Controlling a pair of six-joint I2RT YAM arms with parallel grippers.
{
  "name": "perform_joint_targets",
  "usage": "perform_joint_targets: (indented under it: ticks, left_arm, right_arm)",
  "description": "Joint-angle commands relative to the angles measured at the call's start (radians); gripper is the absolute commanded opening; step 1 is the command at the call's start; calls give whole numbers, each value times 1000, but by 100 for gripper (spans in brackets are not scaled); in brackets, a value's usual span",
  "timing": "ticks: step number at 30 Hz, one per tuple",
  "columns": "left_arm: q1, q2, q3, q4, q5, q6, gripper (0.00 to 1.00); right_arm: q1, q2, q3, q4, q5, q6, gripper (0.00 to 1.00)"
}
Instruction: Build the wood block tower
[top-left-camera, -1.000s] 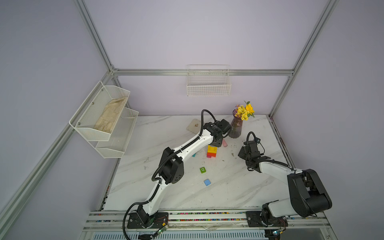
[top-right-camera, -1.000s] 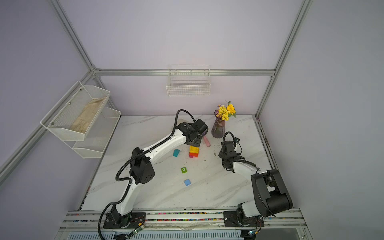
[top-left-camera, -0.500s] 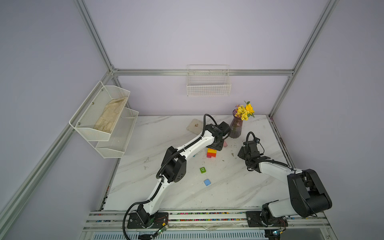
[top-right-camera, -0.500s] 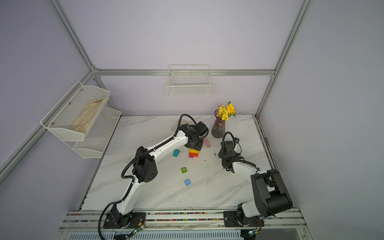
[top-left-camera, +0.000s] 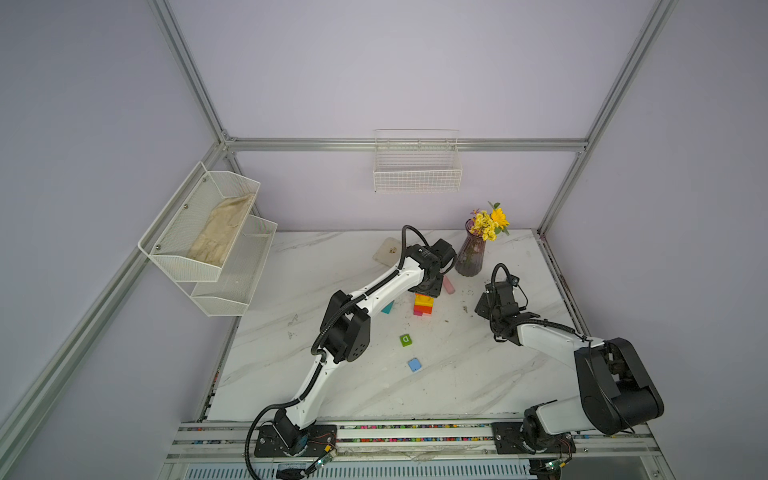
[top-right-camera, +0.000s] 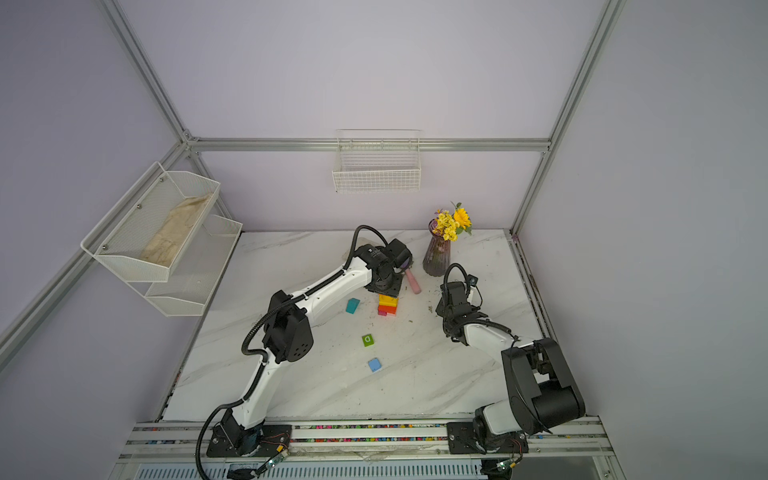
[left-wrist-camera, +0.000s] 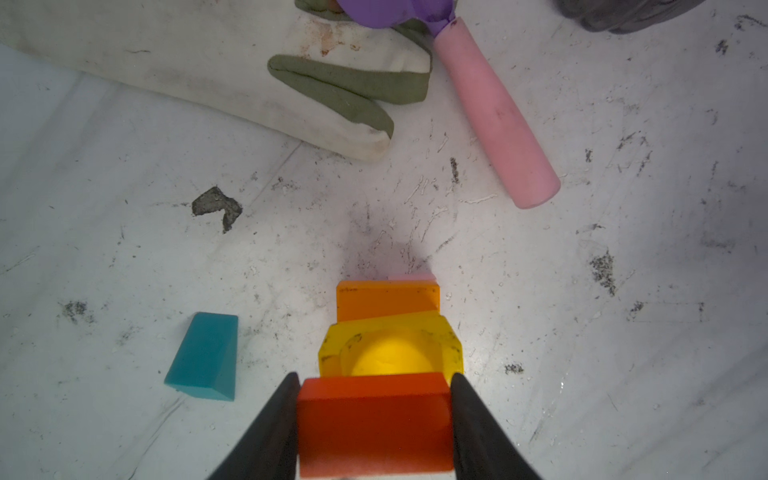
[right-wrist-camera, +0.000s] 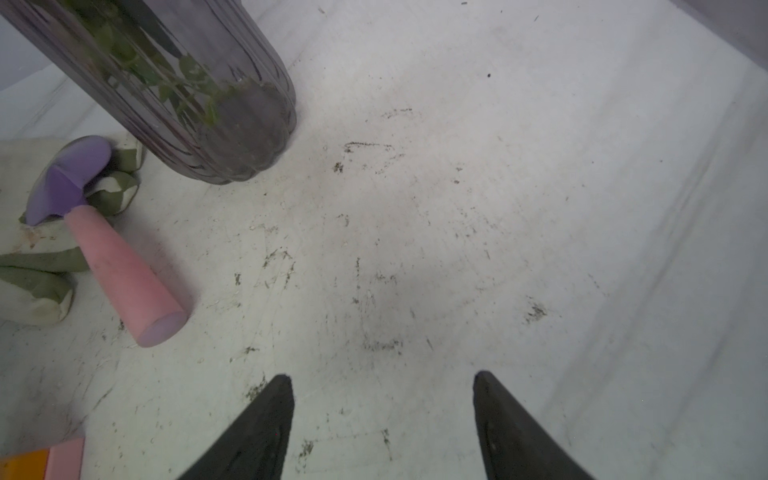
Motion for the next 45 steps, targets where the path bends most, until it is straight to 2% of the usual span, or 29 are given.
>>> perform_joint_targets:
  ticks: [1,20,45]
  left_arm:
    - [0,-21,60,30,23,19,13]
    - [3,1,59,39,8,0,17]
    - [3,1,24,49,18,-24,35]
  right_arm:
    - [7,6,29,-6,27,-2,71]
    - [19,6,31,-9,38,-3,71]
    - [29,16,39,-17,48,-4,71]
